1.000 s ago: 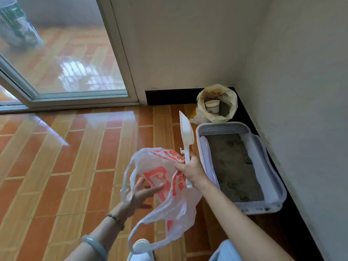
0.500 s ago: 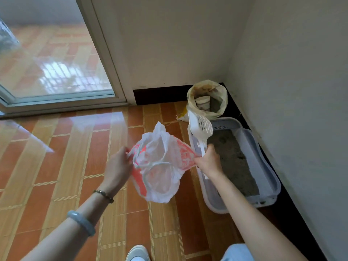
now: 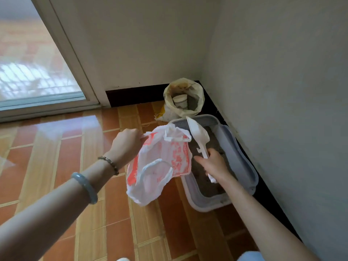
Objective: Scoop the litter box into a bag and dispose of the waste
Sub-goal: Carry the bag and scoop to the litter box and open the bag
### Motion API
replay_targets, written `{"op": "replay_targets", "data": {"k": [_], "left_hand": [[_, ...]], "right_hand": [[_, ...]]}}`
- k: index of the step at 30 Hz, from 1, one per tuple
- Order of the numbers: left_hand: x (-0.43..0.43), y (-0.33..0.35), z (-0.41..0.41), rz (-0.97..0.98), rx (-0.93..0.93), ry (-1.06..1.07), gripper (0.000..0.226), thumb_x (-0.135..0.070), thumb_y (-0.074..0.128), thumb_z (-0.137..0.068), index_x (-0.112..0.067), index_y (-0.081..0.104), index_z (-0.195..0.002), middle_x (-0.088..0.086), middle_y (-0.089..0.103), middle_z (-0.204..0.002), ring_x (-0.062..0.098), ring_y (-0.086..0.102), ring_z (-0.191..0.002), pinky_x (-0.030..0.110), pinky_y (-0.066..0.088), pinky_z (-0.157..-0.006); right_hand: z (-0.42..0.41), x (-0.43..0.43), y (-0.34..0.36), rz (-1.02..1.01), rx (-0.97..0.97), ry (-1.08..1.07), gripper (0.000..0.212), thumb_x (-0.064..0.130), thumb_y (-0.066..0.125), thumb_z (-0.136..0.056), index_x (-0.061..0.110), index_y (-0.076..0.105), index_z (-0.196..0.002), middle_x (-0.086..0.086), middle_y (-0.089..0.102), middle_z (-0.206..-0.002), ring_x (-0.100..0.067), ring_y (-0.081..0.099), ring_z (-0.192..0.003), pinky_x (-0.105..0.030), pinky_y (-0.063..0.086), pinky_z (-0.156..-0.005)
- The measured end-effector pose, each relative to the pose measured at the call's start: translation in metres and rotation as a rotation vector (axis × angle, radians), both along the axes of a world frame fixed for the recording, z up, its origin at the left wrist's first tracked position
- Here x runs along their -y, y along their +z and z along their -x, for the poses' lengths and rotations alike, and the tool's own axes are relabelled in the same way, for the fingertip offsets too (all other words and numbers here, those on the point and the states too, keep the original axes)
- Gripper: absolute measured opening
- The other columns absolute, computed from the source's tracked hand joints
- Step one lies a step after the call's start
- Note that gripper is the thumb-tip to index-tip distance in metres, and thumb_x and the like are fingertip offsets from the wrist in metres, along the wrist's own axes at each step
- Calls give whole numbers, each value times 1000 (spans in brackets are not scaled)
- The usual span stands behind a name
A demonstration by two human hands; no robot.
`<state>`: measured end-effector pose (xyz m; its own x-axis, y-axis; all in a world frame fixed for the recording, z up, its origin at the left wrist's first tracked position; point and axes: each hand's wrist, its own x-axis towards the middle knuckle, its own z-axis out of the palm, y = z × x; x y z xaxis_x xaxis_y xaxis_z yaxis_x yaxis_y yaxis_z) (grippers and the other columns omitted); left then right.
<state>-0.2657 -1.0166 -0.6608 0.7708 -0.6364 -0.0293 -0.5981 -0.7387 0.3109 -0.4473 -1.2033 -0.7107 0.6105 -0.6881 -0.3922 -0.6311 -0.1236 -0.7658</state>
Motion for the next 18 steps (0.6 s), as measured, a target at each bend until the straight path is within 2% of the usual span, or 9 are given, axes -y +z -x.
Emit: {"op": "replay_targets", "data": {"k": [4,8,11,13,16,18], "left_hand": [[13,5,-12,-82,85,27,38,-27,47,-97,-3,62,-73,4,51,-58,25,56,-55,29,47,-53],[9,7,-22,-104,209,28,34,-13,48,-94,-7,57,-62,4,47,-51,25,56,-49,31,52,-50],[3,-1,-25,-67,248,0,32,-14,49,-92,-9,48,-61,10,51,-59,35,56,-54,33,46,-48],[0,-9,-27,-32,231,-6,27,-21,53,-91,-6,52,-67,14,51,-67,41,57,-61,36,45,-52],[-1,-24,-27,13,172,-72,26,-28,64,-85,-2,61,-81,17,57,-75,40,58,-66,45,52,-57],[0,-30,-28,32,174,-128,30,-33,66,-84,-3,65,-88,17,62,-79,35,60,-66,44,53,-57]], "right_hand": [[24,26,1,90,-62,19,18,32,58,-88,18,56,-99,3,61,-87,-14,60,-73,-24,47,-52],[42,45,1,150,-158,71,23,31,51,-93,12,62,-98,-2,62,-80,-15,59,-68,-24,46,-53],[40,53,-1,206,-199,91,18,29,56,-91,14,58,-101,-1,61,-79,-16,61,-65,-25,50,-53],[34,56,-3,237,-247,133,20,26,62,-86,17,51,-101,-1,62,-85,-17,64,-66,-28,55,-55],[24,59,-9,256,-351,223,21,27,65,-83,15,54,-95,-2,63,-85,-17,64,-69,-33,56,-63],[19,64,-12,283,-402,273,22,32,63,-84,11,58,-89,-4,63,-81,-18,61,-72,-33,51,-64]]}}
